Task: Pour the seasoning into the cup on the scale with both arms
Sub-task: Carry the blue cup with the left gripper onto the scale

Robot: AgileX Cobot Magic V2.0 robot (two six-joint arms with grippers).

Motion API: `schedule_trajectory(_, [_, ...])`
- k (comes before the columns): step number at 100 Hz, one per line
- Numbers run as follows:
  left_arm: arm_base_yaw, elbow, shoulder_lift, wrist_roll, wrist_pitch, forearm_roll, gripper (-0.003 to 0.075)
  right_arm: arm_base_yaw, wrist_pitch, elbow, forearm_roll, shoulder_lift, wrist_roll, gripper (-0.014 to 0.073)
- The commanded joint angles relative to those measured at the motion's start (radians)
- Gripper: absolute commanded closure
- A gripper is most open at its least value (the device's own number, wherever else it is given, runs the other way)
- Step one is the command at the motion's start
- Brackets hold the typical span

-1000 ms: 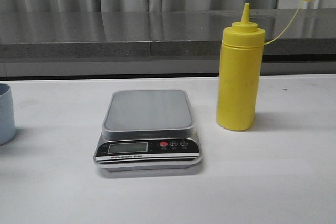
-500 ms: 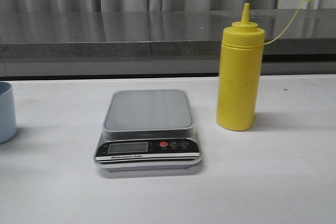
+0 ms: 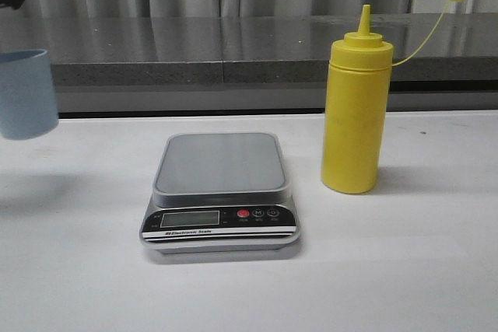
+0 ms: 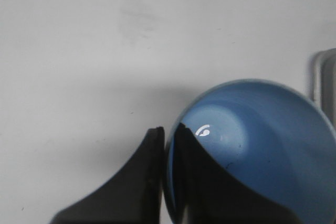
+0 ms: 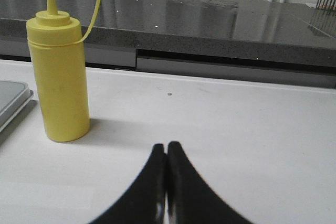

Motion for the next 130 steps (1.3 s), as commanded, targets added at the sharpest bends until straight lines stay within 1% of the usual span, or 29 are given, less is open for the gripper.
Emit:
schedule_trajectory(1, [-0.058,-0.08,-0.038,0.012,0.001,-0.025,0.074,-0.006,-0.084,-0.02,-0.002,-0.021,-0.003,0.066])
schedule_trajectory(30, [-0.267,-0.192,-0.009,0.012,-0.001,-0.02,0.074,-0.006,-0.084,-0.02,-0.002,-0.021,-0.003,0.066])
schedule_trajectory(44, [-0.34,-0.231,0.046,0.012,-0.005,-0.017,0.074,-0.006,-0.084,-0.02,-0.002,-0.021,-0.003,0.066])
schedule_trajectory(58, [-0.389,-0.276,0.112,0.012,-0.005,-0.002,0.074,-0.006,-0.084,-0.02,-0.002,-0.021,-0.003,0.066])
schedule_trajectory(86, [-0.432,-0.321,0.219,0.012,-0.017,0.02,0.074,-0.006,-0.084,-0.02,-0.002,-0.021,-0.003,0.066])
schedule_trajectory(130, [-0.432,-0.321,0.257,0.012,-0.026,0.022,0.074,-0.006,-0.084,-0.02,-0.002,-0.021,-0.003,0.066])
